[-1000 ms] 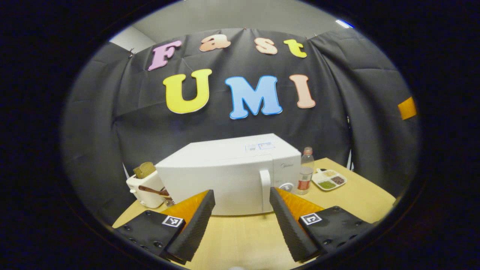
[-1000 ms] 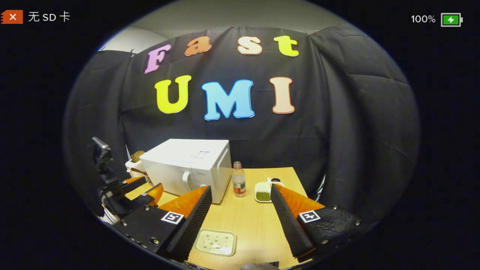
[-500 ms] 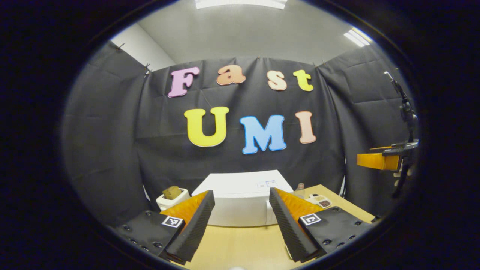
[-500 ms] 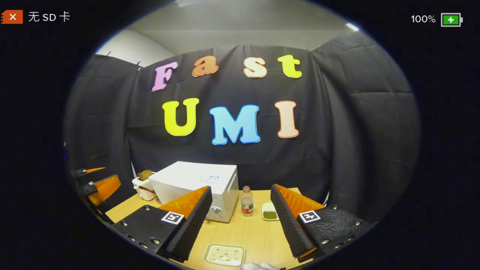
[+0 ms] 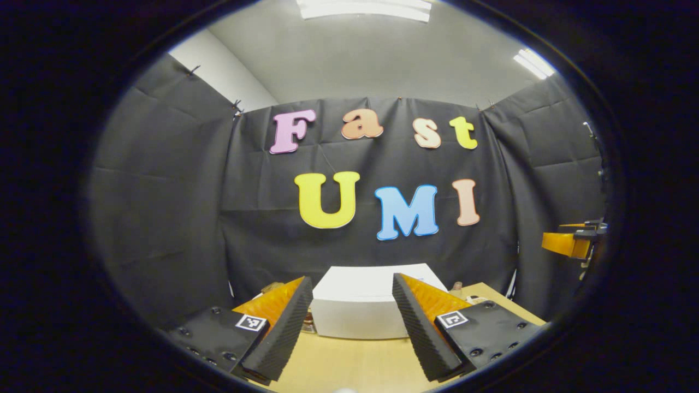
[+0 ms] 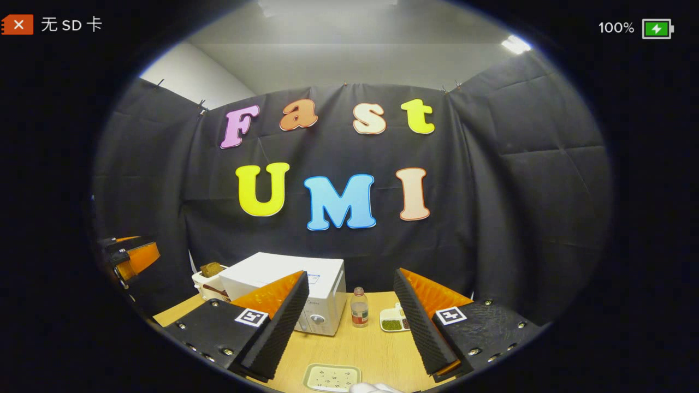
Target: Open the microwave oven with the left hand, put the food in, and close the microwave oven.
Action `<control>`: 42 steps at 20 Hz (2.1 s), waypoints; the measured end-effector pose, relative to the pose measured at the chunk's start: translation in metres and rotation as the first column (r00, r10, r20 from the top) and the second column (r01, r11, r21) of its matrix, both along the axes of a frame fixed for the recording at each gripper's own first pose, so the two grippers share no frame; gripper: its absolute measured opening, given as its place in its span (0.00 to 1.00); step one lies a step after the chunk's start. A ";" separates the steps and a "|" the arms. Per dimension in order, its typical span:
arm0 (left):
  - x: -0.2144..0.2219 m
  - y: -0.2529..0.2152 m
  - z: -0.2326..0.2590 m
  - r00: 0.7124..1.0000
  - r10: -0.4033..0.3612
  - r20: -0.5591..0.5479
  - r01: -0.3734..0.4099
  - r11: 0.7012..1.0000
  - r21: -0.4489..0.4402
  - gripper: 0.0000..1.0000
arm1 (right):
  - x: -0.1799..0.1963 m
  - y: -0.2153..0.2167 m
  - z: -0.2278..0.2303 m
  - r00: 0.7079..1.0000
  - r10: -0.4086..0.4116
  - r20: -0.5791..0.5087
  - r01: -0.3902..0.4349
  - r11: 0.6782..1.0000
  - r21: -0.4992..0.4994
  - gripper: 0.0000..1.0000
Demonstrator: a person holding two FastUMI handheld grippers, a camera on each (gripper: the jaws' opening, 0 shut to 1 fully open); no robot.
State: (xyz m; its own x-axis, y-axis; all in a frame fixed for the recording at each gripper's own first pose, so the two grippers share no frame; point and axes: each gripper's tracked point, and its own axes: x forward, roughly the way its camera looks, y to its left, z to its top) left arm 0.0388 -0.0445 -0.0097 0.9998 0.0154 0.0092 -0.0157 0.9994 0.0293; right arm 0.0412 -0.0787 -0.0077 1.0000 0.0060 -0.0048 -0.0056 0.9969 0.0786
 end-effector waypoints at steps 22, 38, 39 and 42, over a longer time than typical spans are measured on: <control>0.018 0.006 0.007 1.000 -0.026 0.007 0.026 1.000 -0.018 0.97 | -0.002 0.003 0.002 0.999 -0.026 -0.025 0.026 1.000 0.006 0.96; 0.013 0.011 0.009 1.000 -0.030 0.010 0.030 1.000 -0.007 1.00 | 0.002 0.014 0.000 1.000 -0.017 -0.019 0.016 1.000 -0.016 0.96; 0.012 0.010 0.009 1.000 -0.028 0.011 0.028 1.000 -0.007 1.00 | 0.001 0.016 0.000 1.000 -0.014 -0.018 0.014 1.000 -0.012 0.96; 0.011 0.010 0.008 1.000 -0.028 0.011 0.028 1.000 -0.010 1.00 | 0.001 0.016 -0.002 1.000 -0.018 -0.023 0.018 1.000 -0.007 0.96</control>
State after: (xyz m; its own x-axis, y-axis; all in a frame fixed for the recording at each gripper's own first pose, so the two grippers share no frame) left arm 0.0494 -0.0347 -0.0013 0.9997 -0.0128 0.0196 0.0124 0.9997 0.0192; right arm 0.0417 -0.0627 -0.0095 0.9995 -0.0121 -0.0275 0.0141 0.9973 0.0722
